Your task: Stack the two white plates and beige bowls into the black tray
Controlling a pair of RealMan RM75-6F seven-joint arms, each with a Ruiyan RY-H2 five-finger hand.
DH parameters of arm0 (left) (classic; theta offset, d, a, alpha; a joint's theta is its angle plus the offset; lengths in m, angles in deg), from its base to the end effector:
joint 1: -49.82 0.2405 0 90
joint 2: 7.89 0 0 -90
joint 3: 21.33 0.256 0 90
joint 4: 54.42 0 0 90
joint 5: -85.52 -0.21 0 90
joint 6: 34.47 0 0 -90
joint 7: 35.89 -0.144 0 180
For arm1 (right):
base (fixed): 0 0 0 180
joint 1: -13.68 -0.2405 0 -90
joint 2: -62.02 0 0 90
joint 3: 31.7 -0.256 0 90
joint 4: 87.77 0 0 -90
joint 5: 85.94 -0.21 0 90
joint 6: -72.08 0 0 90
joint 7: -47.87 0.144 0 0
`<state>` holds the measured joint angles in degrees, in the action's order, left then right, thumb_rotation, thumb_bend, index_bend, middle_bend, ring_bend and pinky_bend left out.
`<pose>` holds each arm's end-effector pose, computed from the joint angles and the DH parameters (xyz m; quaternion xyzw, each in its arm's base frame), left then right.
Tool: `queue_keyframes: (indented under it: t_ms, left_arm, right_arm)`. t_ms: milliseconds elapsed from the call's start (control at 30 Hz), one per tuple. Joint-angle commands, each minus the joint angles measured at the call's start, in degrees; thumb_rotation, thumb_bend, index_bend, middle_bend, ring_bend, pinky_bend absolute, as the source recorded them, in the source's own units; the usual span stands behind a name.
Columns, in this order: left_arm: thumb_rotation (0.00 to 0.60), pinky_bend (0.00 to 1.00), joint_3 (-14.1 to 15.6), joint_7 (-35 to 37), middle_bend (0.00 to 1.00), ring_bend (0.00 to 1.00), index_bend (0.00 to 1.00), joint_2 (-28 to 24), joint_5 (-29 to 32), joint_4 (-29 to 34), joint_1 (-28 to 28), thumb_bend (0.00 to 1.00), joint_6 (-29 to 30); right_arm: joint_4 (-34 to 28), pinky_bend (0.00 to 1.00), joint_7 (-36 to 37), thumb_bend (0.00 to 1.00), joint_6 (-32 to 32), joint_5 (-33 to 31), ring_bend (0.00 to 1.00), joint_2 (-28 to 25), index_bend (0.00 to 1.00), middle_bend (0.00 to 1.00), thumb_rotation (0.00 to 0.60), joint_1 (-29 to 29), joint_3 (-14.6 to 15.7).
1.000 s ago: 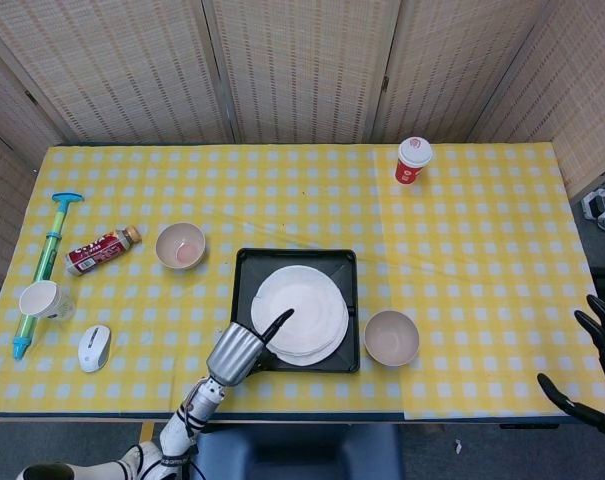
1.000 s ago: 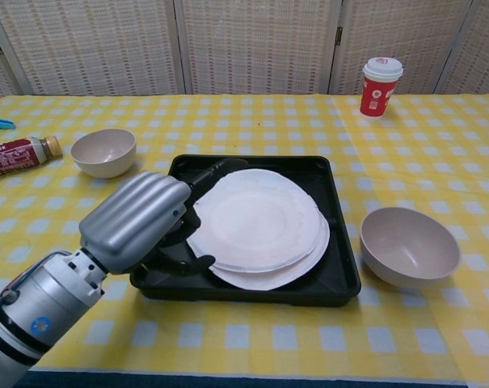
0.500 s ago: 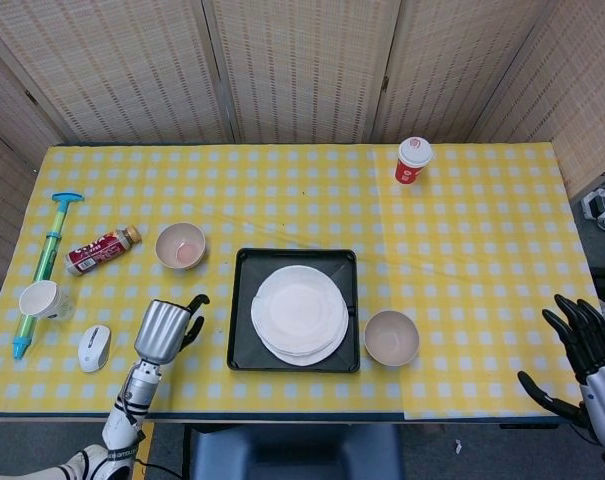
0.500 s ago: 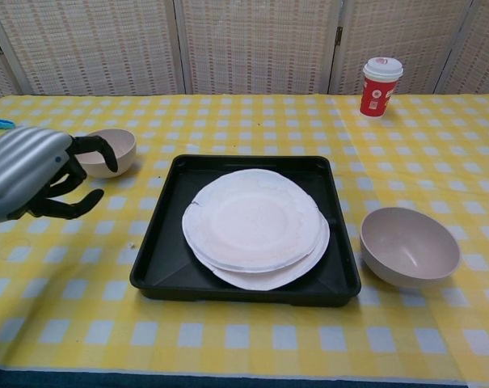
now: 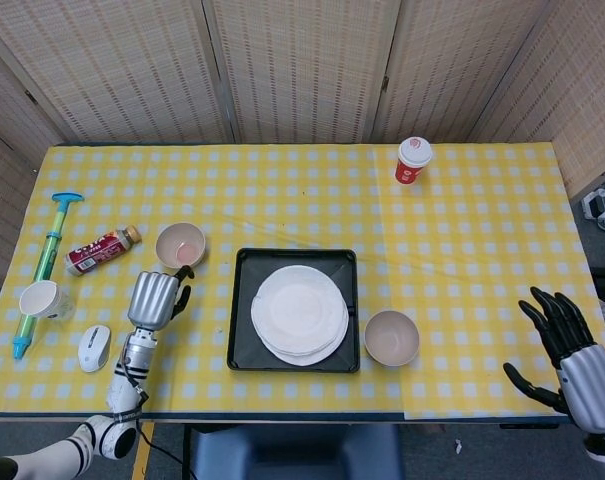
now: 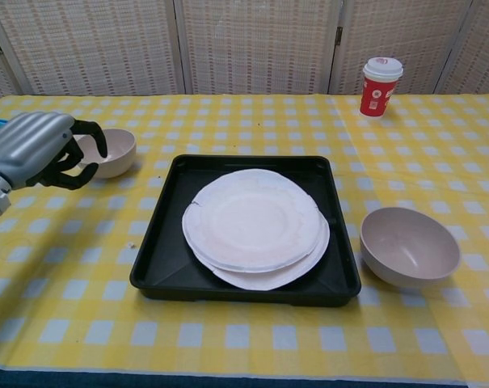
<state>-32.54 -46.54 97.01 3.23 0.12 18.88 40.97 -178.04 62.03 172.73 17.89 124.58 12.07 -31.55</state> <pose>-0.2195 0.3325 -0.0198 -0.6552 -0.2727 -0.4392 0.5509 -0.2770 -0.1448 0.1796 0.5977 -0.3396 0.5417 0.4838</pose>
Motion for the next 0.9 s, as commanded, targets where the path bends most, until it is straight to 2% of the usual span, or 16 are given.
queue_keyframes:
  t_ms: [33, 233, 367, 600, 733, 900]
  left_arm:
    - [0.6, 1.0, -0.71, -0.01, 1.0, 1.0, 0.49, 0.62, 1.13, -0.95, -0.98, 0.5, -1.84]
    - [0.6, 1.0, -2.19, 0.79, 1.0, 1.0, 0.5, 1.98, 2.86, -5.24, -3.39, 0.5, -4.9]
    - [0.6, 1.0, -2.99, 1.36, 1.0, 1.0, 0.47, 2.88, 3.83, -7.93, -4.98, 0.5, -6.71]
    - [0.6, 1.0, -4.31, 3.37, 1.0, 1.0, 0.46, 3.67, 6.4, -11.43, -6.7, 0.37, -10.4]
    - [0.6, 1.0, -4.79, 4.23, 1.0, 1.0, 0.44, 3.8, 7.96, -12.4, -7.2, 0.34, -12.62]
    - [0.6, 1.0, -5.0, 4.68, 1.0, 1.0, 0.47, 4.03, 8.99, -14.7, -7.42, 0.33, -13.37]
  right_arm:
    - [-0.07, 0.0, -0.52, 0.3, -0.39, -0.82, 0.0, 0.43, 0.0, 0.0, 0.6, -0.26, -0.54]
    - [-0.02, 0.0, -1.52, 0.3, -1.62, -1.57, 0.0, 0.74, 0.0, 0.0, 0.6, -0.74, -0.77]
    - [-0.05, 0.0, -1.74, 0.3, -1.96, -1.87, 0.0, 0.78, 0.0, 0.0, 0.6, -0.82, -0.77]
    - [-0.24, 0.0, -1.77, 0.3, -2.27, -2.41, 0.0, 0.67, 0.0, 0.0, 0.6, -0.94, -0.94]
    - [-0.28, 0.0, -1.74, 0.3, -2.55, -2.58, 0.0, 0.68, 0.0, 0.0, 0.6, -1.05, -0.95]
    - [-0.25, 0.0, -1.78, 0.3, -2.61, -2.45, 0.0, 0.72, 0.0, 0.0, 0.6, -1.14, -0.9]
